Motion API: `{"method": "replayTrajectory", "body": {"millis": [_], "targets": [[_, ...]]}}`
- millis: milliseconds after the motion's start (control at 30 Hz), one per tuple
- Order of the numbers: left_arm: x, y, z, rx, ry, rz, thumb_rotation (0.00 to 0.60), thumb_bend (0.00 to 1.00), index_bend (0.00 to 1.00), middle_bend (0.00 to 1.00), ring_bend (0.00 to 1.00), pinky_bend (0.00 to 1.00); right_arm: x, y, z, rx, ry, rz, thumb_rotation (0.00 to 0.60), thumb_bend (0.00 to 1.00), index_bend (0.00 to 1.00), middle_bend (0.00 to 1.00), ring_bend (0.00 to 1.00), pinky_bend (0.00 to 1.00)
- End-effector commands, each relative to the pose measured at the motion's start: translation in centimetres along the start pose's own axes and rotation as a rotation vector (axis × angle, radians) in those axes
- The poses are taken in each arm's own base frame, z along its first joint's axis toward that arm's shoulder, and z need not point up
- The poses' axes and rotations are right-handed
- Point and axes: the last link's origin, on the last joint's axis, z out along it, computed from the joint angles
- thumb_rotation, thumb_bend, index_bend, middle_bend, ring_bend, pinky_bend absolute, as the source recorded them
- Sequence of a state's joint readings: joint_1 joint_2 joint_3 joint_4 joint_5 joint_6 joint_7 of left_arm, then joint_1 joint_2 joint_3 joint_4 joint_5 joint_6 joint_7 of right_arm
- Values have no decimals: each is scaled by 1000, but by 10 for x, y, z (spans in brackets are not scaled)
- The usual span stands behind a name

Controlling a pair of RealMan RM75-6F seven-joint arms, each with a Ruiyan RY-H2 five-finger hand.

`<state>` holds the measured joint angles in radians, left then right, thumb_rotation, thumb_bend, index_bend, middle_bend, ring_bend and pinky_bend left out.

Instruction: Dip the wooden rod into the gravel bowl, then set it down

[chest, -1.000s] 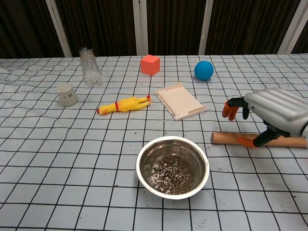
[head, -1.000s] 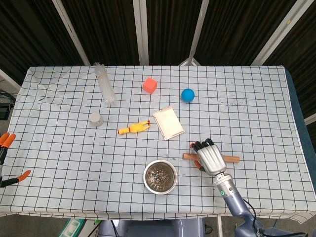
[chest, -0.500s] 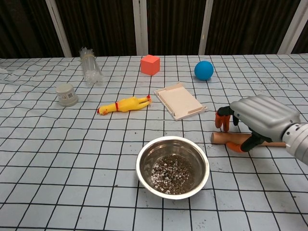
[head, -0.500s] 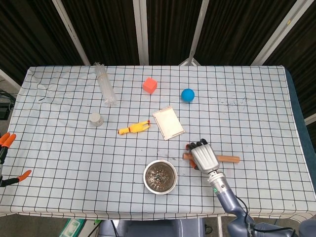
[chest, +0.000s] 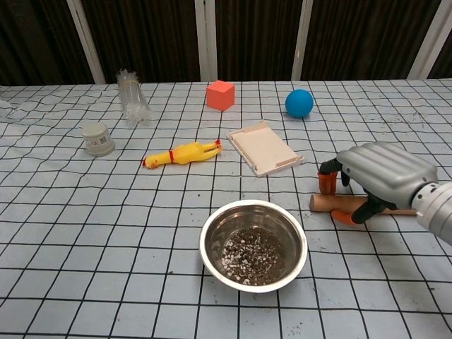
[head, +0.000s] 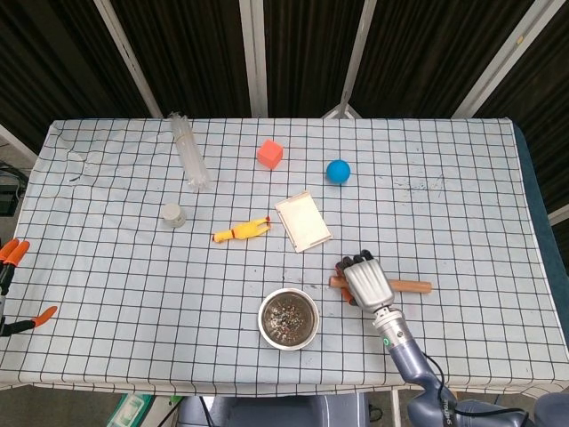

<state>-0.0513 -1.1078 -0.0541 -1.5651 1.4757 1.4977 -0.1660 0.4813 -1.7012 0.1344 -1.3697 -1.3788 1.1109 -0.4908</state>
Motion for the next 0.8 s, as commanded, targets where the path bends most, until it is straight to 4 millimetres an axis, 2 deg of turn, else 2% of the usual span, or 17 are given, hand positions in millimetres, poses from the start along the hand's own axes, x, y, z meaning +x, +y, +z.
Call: {"method": "replayTrajectory", "body": {"millis": [33,500,800], "targets": [[0,0,0,0,0,-1,600,46,0,0,0,0,-1,0,0,0,-5,-3,600,353,487,437,416,289],[0,0,0,0,-1,-5,600,46,0,0,0,0,-1,-2,-2,4,-3,-4,600,353,488,438,416,289],[1,1,0,-2,0,-5,600,46,0,0,0,0,4,-3,-4,8,8,7,600,396,616,483,485,314]]}}
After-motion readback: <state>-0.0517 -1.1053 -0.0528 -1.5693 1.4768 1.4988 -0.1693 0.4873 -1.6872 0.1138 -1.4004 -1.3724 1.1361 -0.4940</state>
